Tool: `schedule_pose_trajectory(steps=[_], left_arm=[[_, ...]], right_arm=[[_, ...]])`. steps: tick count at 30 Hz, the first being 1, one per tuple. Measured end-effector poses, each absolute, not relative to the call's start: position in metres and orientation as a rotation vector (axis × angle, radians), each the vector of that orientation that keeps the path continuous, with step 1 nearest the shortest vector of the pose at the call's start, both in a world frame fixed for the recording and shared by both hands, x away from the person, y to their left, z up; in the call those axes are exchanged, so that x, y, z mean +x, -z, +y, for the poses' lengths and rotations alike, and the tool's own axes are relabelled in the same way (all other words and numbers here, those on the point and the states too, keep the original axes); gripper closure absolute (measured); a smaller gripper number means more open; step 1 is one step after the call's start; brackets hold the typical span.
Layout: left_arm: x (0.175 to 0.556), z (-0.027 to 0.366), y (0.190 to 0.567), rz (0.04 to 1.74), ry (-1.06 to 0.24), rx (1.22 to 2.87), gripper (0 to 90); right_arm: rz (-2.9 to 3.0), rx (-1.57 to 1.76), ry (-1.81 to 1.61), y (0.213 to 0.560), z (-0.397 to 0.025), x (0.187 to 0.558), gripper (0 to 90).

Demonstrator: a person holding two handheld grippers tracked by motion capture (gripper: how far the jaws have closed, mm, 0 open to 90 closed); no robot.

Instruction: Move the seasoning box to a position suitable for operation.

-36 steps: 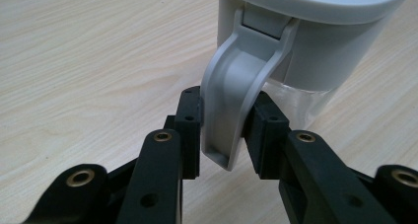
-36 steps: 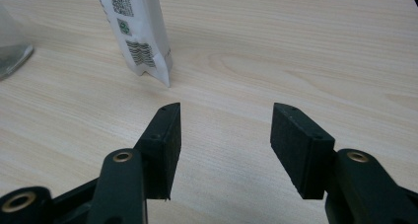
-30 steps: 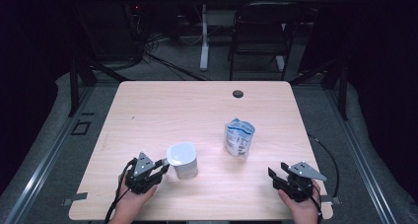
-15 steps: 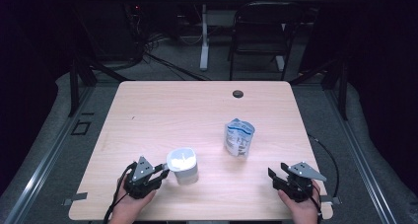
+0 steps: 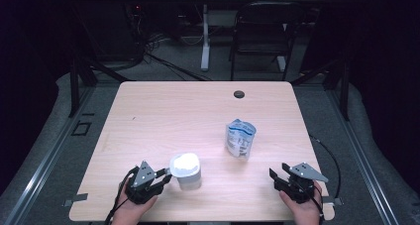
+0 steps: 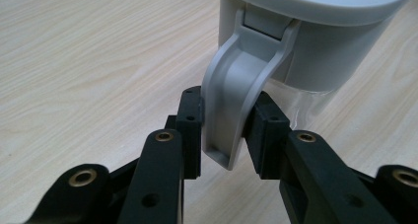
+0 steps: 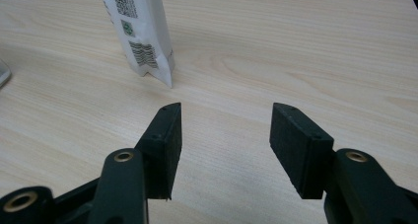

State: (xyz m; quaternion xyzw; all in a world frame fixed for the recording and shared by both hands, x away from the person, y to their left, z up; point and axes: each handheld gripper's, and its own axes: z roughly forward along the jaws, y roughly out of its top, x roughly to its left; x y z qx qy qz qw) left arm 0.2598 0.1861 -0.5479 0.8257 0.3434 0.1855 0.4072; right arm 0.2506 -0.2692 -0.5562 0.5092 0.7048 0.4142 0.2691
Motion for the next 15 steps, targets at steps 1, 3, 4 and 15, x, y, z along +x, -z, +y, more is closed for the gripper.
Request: schedule_pose_trajectory(steps=[1, 3, 4, 15], left_arm=[[0.2588, 0.1854, 0.5476, 0.864, -0.465, 2.086, 70.4], [0.2571, 0.1842, 0.5474, 0.856, -0.464, 2.091, 70.4], [0.2563, 0.1835, 0.5472, 0.854, -0.463, 2.093, 70.4], [0.2516, 0.1802, 0.5468, 0.864, -0.462, 2.093, 70.4]], right_arm=[[1.902, 1.371, -1.117, 0.5560, -0.2691, 0.2505, 46.3], [1.905, 1.369, -1.113, 0.5559, -0.2689, 0.2504, 46.3], [1.902, 1.370, -1.114, 0.5561, -0.2687, 0.2505, 46.4], [1.910, 1.362, -1.115, 0.5563, -0.2675, 0.2508, 46.4]])
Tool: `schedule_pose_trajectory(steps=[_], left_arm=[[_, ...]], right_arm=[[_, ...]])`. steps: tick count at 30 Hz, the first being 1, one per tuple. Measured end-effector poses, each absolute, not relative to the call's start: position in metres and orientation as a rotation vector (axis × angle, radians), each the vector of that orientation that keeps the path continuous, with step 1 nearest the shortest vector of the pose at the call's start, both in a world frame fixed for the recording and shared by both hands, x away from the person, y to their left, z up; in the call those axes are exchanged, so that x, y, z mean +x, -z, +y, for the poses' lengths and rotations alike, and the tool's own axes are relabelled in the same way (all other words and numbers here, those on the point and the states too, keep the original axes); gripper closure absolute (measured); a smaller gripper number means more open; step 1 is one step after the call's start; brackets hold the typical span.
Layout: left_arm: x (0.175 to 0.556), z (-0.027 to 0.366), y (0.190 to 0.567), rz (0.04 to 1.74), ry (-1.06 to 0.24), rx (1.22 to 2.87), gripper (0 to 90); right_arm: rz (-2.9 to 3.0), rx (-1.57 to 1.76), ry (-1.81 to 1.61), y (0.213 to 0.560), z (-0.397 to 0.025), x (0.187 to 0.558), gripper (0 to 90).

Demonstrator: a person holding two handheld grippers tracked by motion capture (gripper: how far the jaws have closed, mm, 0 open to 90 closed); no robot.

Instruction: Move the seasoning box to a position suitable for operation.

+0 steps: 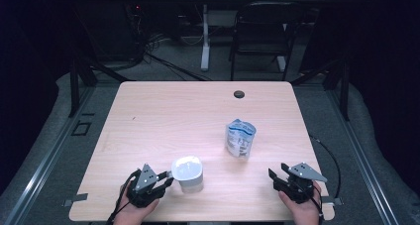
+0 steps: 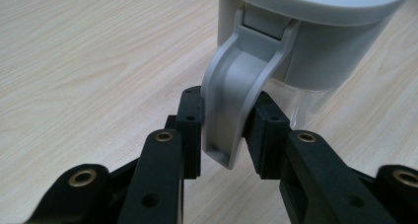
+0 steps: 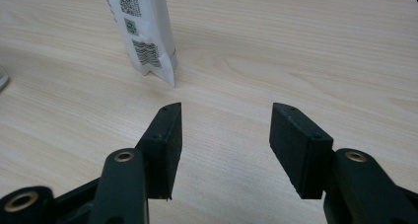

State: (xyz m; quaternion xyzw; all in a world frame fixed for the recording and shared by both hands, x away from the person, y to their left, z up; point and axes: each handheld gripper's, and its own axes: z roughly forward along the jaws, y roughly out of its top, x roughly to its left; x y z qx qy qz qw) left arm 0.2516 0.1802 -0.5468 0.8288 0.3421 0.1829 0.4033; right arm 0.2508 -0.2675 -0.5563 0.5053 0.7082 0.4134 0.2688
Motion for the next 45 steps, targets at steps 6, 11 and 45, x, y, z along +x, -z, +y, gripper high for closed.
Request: schedule_pose_trajectory(steps=[6, 11, 45], left_arm=[[0.2507, 0.1797, 0.5466, 0.869, -0.462, 2.094, 70.3], [0.2502, 0.1796, 0.5467, 0.874, -0.463, 2.092, 70.2], [0.2523, 0.1860, 0.5432, 0.902, -0.377, 2.055, 60.4]], right_arm=[[1.911, 1.363, -1.114, 0.5559, -0.2679, 0.2506, 46.4], [1.912, 1.363, -1.114, 0.5561, -0.2680, 0.2507, 46.4], [1.915, 1.367, -1.112, 0.5568, -0.2685, 0.2513, 46.3]])
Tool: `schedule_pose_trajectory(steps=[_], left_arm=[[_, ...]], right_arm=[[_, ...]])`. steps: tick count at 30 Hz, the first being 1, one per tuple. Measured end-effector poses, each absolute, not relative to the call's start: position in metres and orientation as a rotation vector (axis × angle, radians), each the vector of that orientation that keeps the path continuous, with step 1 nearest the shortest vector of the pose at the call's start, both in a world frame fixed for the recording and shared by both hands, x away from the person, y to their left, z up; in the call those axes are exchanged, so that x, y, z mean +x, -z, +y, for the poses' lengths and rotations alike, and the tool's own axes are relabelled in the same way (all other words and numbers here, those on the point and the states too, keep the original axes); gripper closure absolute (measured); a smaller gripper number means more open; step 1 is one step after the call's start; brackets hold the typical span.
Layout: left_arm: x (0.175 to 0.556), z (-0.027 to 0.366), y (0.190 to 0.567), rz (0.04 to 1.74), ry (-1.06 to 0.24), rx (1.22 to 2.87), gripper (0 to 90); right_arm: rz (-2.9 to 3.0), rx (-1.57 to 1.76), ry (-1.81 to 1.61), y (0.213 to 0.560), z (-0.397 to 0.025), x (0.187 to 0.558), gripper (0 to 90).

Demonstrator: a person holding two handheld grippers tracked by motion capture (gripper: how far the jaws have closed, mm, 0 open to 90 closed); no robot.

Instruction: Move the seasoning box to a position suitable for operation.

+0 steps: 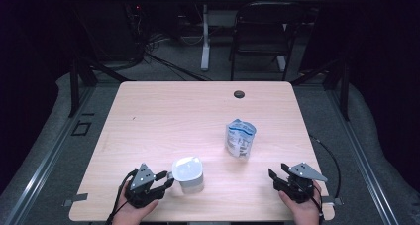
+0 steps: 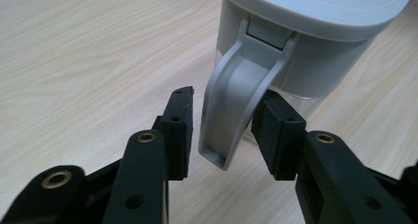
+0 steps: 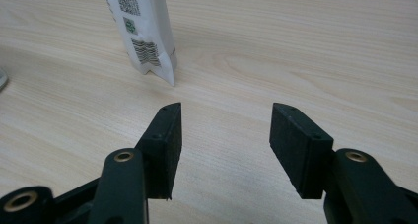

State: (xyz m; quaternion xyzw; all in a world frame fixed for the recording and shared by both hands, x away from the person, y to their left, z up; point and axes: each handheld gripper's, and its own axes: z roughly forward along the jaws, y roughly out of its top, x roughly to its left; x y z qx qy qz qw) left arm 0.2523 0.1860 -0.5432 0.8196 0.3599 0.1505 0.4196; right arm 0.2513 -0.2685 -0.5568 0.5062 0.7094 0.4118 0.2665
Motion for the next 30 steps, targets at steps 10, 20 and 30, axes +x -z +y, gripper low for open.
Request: schedule_pose_trajectory(steps=[10, 20, 30], left_arm=[[0.252, 0.191, 0.536, 0.883, -0.346, 2.044, 58.2], [0.249, 0.194, 0.527, 0.870, -0.348, 2.025, 56.1], [0.248, 0.202, 0.518, 0.875, -0.369, 1.985, 56.4]], right_arm=[[1.910, 1.364, -1.115, 0.556, -0.269, 0.251, 46.3], [1.904, 1.365, -1.116, 0.555, -0.270, 0.250, 46.3], [1.903, 1.364, -1.124, 0.555, -0.270, 0.250, 46.4]])
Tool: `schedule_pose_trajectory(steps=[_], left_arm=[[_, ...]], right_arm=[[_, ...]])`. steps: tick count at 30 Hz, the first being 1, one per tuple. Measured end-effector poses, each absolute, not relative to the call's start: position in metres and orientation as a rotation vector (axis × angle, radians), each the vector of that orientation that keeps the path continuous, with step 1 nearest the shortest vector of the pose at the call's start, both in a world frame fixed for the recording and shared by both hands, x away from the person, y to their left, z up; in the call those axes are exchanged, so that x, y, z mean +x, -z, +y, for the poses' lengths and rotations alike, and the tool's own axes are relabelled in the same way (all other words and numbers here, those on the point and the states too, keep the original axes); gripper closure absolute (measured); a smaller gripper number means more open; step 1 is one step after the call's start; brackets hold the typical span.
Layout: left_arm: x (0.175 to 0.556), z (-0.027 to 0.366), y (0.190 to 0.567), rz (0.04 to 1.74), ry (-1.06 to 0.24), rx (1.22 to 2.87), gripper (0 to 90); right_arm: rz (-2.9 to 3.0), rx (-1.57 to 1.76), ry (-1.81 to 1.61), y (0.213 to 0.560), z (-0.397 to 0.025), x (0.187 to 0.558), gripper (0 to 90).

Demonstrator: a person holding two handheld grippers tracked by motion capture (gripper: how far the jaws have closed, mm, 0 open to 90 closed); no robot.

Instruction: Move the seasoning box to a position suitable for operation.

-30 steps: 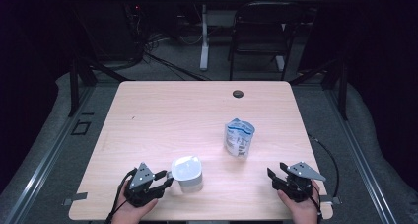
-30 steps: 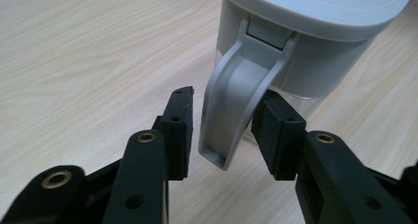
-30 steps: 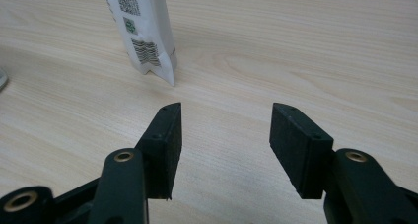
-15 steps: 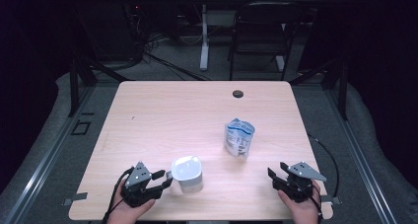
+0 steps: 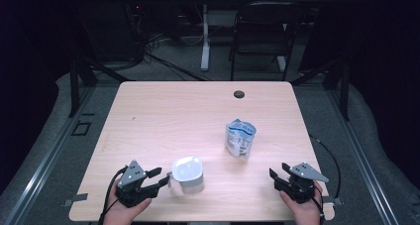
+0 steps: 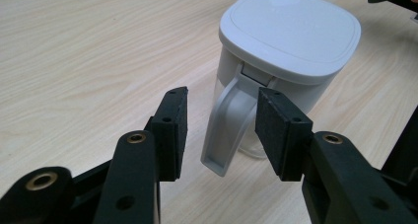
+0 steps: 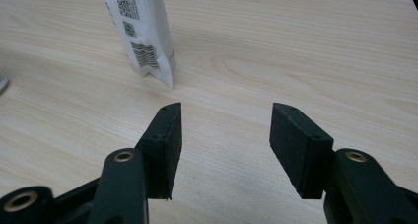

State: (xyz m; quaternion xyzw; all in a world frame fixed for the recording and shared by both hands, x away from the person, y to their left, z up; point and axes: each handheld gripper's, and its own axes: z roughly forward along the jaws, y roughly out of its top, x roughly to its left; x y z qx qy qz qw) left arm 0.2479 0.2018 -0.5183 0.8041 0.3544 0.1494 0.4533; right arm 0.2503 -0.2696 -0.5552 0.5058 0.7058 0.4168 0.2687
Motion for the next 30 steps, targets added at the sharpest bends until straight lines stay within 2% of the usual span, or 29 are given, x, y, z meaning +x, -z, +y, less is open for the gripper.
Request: schedule_pose_trajectory(steps=[23, 30], left_arm=[[0.2483, 0.2054, 0.5081, 0.932, -0.399, 1.945, 60.6], [0.2469, 0.2035, 0.5102, 0.915, -0.367, 1.954, 60.7]], right_arm=[[1.918, 1.360, -1.128, 0.5545, -0.2661, 0.2502, 47.7], [1.925, 1.356, -1.128, 0.5543, -0.2650, 0.2499, 48.1]])
